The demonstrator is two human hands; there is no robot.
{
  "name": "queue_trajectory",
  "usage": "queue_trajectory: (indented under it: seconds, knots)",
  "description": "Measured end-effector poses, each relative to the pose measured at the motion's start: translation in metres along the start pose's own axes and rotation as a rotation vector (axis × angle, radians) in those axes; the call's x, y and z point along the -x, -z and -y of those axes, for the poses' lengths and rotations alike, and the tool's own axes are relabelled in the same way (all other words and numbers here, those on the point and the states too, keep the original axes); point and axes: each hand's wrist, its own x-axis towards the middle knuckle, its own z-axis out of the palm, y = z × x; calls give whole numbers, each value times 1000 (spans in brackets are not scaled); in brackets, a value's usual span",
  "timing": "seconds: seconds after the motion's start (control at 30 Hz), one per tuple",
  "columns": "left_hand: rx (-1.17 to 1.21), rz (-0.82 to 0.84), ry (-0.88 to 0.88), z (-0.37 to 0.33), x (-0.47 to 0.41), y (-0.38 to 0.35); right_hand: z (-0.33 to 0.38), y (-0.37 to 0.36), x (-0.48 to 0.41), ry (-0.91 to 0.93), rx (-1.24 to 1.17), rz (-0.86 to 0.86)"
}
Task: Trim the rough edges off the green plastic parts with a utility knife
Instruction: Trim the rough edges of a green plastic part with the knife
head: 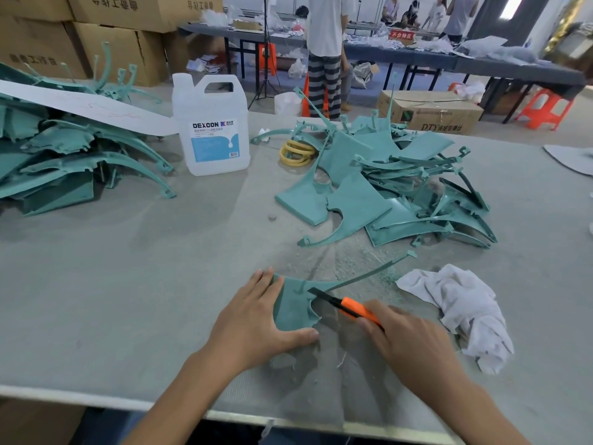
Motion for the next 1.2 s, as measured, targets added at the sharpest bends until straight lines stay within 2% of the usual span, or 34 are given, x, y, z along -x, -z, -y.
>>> queue_trajectory:
  seconds: [0.37,0.43,0.53,0.73,0.9,1.03,1.2]
  knots:
    - [-38,-71,5,-7,3,-2,3,-3,0,-4,-55,-8]
    - [-119,-124,14,-13,7,-1,-1,-1,1,-44,-31,-54]
    - [-222,-245,34,-27,9,-6,0,1,5,-83,-129,-110]
    - [-155,-280,-24,-23,9,-23,-2,1,5,-68,-119,11]
    - [-152,-295,-12,-25,10,-25,-1,13,4,12,-53,36]
    - [-156,-265,-2,-25,11,-24,-3,25,2,93,-127,126]
    - [-148,-256,-9,-24,11,-25,-1,27,1,95,-255,159]
